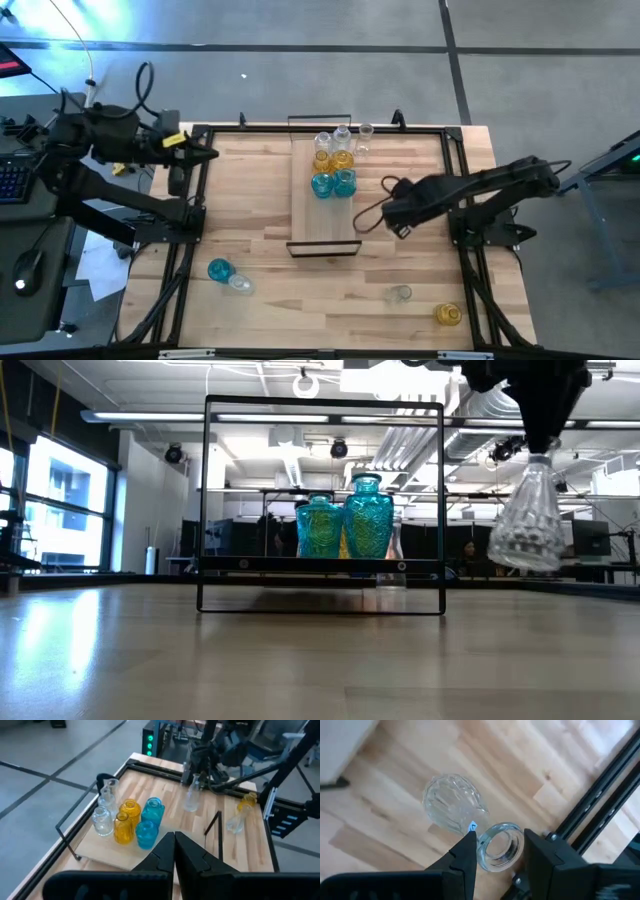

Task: Sort vases onto shelf
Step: Put the bottom right transparent flower vase on the shelf aligned with the other transparent flower vase

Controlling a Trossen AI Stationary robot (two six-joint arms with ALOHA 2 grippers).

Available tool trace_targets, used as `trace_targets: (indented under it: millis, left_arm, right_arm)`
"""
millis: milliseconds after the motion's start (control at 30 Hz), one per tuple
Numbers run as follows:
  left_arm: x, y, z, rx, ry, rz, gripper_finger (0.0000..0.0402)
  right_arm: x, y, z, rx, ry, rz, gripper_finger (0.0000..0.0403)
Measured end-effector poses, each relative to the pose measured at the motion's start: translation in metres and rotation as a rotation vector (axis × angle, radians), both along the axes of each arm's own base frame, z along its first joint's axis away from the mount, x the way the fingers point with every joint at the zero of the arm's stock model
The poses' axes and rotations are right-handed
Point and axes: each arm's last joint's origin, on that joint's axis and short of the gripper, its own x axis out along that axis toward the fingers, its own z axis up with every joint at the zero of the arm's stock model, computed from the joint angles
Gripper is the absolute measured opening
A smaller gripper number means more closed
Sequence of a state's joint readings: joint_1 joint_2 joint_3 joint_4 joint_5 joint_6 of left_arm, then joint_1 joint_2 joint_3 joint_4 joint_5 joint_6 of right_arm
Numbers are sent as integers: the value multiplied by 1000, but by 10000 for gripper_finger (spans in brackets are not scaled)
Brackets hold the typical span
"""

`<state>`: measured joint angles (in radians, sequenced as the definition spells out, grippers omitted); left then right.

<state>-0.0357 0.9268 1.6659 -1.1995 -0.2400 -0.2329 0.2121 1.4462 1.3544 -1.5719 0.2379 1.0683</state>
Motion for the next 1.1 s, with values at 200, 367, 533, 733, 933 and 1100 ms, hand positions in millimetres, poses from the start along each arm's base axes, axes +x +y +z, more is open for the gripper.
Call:
trace_targets:
  millis: [200, 367, 533, 733, 933, 1100]
  left_arm:
    - [-5, 0, 1, -1, -10, 0, 1]
    - [-5, 0, 0, 19, 3, 1, 1]
    - [-5, 1, 0, 23, 4, 7, 1]
    - [-5, 2, 0, 53, 11, 49, 1]
    - [-6, 3, -1, 96, 24, 81, 1]
    - [-7, 5, -1, 130, 37, 126, 1]
  right_arm:
    - [-8, -24, 29, -68, -118, -18, 95]
    - [-11, -38, 62, -120, -234, -15, 93]
    - [-9, -46, 89, -130, -310, 30, 92]
    - [-8, -46, 117, -109, -407, 72, 92]
    - [-3, -44, 142, -119, -486, 135, 92]
    - [21, -53, 150, -164, -470, 209, 92]
